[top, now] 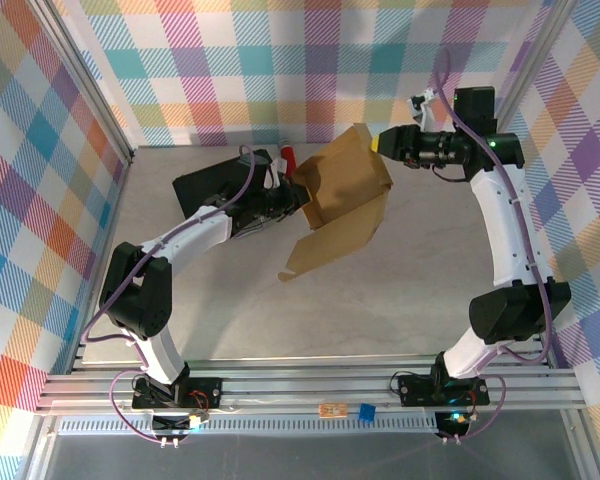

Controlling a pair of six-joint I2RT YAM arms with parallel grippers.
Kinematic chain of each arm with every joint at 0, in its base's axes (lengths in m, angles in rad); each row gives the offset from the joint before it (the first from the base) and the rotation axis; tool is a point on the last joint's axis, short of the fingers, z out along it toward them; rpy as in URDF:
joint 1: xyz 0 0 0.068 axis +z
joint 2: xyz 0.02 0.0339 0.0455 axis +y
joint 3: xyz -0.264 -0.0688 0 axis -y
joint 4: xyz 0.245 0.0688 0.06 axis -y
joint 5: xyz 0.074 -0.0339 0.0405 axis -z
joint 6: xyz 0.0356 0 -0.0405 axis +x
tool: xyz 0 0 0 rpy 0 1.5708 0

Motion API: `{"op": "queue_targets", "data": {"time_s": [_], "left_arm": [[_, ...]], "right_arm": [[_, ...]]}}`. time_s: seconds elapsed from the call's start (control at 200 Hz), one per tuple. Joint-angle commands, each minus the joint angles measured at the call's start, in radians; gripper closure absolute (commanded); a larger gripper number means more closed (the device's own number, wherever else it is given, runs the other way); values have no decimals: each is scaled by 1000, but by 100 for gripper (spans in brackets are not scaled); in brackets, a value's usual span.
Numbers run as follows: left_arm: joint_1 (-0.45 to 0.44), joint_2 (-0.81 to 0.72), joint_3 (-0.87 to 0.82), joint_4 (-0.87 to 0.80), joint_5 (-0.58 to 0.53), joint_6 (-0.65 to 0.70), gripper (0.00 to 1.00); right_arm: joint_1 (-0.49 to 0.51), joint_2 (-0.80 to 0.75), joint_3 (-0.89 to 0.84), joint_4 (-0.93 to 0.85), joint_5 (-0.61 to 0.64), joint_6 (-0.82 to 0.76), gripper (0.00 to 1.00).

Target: Fold the paper box

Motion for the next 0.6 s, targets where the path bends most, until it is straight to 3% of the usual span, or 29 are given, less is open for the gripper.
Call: {"op": "queue_targets", "data": {"time_s": [0.0, 0.24, 0.595], "left_arm": [[9, -2, 39, -18, 31, 29, 100], [9, -19, 45, -46, 32, 53, 100], [8, -52, 72, -129, 12, 121, 100]], "right_arm": [[17, -4, 28, -57, 43, -73, 59], [55, 8, 39, -90, 125, -130, 60], [176, 44, 86, -145, 460, -249, 59]]}}
